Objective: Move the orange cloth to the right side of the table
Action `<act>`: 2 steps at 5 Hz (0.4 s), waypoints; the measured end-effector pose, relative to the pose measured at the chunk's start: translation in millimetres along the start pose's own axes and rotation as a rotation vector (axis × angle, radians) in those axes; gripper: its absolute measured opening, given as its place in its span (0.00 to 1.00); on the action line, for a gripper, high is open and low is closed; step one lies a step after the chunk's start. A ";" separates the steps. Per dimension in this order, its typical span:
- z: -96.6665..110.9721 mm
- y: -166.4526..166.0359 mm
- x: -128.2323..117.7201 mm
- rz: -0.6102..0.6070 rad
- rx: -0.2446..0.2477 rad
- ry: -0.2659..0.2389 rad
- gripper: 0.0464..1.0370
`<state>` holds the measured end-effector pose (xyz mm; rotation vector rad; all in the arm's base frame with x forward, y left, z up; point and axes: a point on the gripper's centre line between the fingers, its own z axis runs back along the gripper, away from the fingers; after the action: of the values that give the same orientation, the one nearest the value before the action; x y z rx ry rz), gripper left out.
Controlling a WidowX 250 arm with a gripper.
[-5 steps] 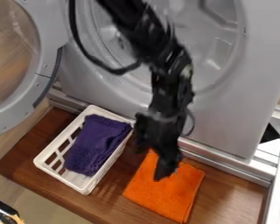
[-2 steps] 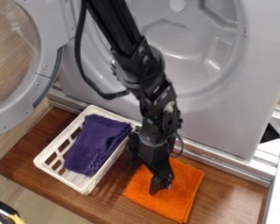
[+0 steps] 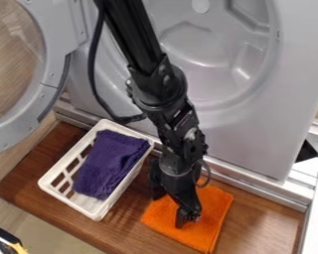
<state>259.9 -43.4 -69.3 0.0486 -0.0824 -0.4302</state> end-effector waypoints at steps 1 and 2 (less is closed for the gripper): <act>-4.8 -5.0 -1.5 0.012 -0.012 0.015 0.96; -6.9 -13.6 2.7 0.036 -0.025 0.025 0.96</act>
<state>257.4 -56.7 -76.9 0.0279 -0.0532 -0.3942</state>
